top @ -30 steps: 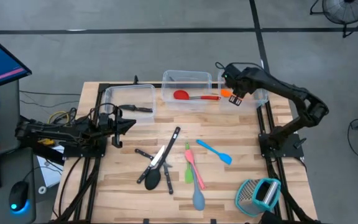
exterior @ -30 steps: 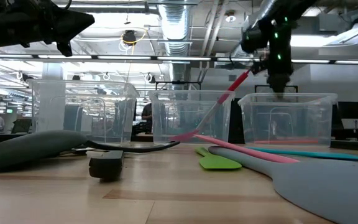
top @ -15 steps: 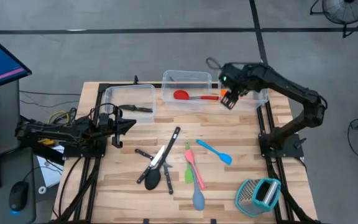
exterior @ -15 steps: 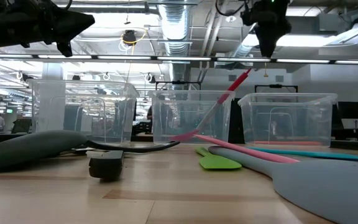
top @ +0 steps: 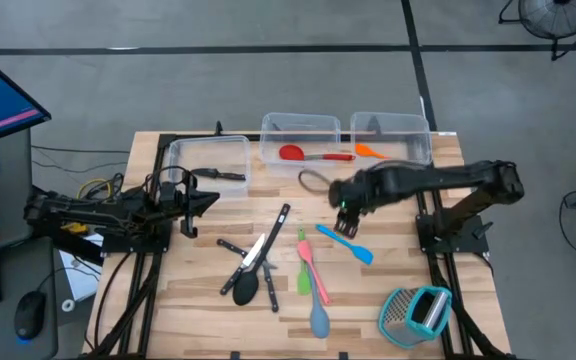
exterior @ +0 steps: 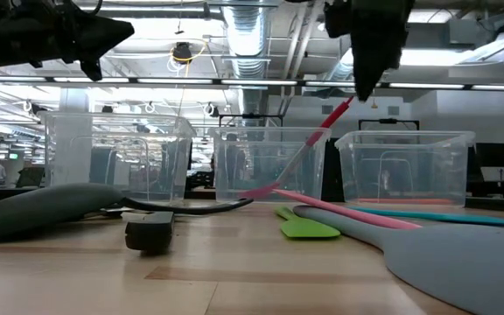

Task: Pick & Place Kitchen Items
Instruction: Put the blue spatula into the top right transparent bin

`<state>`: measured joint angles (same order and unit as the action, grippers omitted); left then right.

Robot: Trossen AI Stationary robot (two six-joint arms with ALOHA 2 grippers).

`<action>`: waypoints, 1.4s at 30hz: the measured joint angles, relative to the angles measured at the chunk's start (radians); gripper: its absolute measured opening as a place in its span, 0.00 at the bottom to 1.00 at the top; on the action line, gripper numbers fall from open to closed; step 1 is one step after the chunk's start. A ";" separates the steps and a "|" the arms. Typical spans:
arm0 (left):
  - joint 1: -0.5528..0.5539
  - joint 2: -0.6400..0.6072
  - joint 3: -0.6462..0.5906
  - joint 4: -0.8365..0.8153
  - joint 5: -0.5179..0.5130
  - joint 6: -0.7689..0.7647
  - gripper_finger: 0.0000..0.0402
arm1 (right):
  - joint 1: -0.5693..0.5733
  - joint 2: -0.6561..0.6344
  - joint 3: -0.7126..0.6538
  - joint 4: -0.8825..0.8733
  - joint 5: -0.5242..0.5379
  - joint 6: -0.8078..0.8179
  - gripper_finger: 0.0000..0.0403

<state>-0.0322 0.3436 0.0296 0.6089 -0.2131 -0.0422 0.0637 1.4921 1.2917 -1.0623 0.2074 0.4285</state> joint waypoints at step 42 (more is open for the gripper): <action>0.000 0.017 0.000 0.001 0.000 0.000 0.00 | 0.158 0.014 -0.615 0.469 -0.207 0.245 0.78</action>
<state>-0.0322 0.3611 0.0296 0.6098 -0.2128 -0.0422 0.2222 1.5063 0.6769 -0.5934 0.0000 0.6737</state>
